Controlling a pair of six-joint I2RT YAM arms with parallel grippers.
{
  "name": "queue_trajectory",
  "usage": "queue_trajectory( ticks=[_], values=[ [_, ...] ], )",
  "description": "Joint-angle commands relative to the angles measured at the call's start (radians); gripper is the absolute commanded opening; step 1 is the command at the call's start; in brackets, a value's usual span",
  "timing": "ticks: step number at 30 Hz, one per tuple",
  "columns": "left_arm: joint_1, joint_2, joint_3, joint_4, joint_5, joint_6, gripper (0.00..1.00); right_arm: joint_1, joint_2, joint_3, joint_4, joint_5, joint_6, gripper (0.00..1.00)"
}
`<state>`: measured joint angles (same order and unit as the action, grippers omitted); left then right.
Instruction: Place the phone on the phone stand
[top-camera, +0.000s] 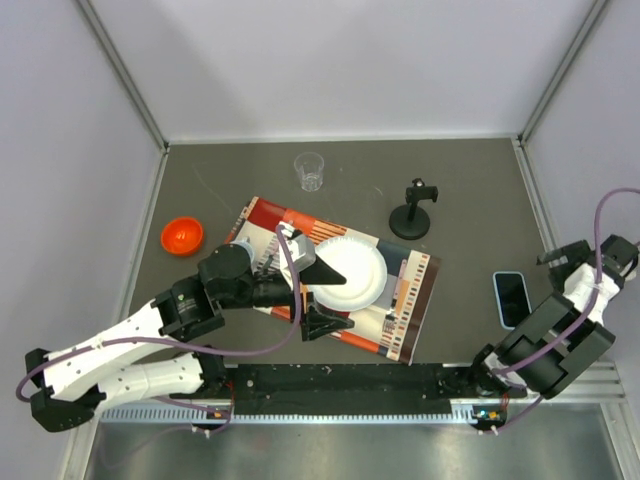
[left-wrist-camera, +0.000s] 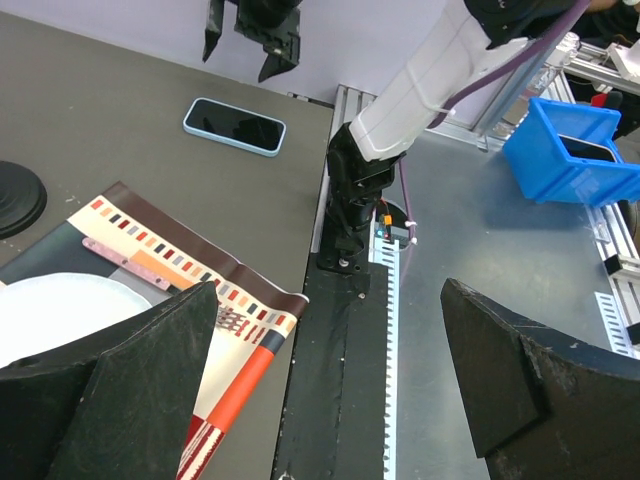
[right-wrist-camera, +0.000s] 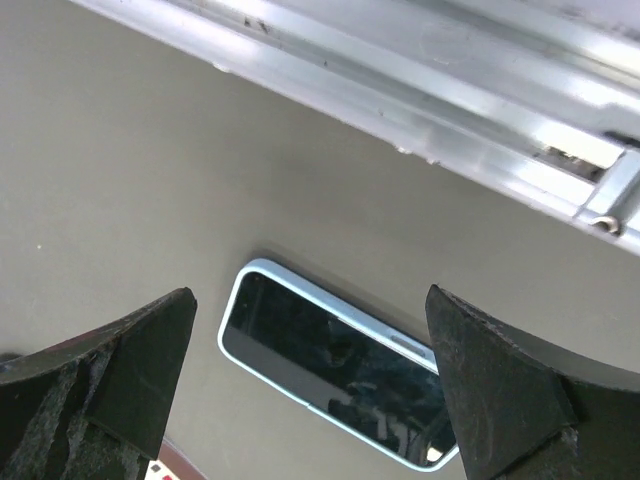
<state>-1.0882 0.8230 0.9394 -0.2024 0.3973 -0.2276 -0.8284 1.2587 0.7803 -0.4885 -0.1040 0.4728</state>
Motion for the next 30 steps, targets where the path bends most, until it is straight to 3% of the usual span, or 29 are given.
queue_trajectory(
  ticks=[1, 11, 17, 25, 30],
  values=[
    [-0.016, -0.019, 0.009, 0.040, -0.021, 0.022, 0.99, -0.018, 0.033, -0.024, 0.093, -0.135, 0.035, 0.99],
    [-0.018, -0.015, 0.018, 0.026, -0.029, 0.033, 0.99, -0.018, 0.054, -0.154, 0.165, -0.164, 0.084, 0.98],
    [-0.019, -0.015, 0.022, 0.018, -0.040, 0.039, 0.98, 0.005, 0.028, -0.234, 0.168, -0.239, 0.225, 0.96],
    [-0.019, -0.004, 0.027, 0.012, -0.043, 0.042, 0.99, 0.227, -0.155, -0.346, 0.073, -0.198, 0.377, 0.97],
    [-0.019, -0.004, 0.019, 0.017, -0.041, 0.040, 0.98, 0.337, -0.228, -0.329, -0.002, -0.074, 0.299, 0.99]
  ],
)
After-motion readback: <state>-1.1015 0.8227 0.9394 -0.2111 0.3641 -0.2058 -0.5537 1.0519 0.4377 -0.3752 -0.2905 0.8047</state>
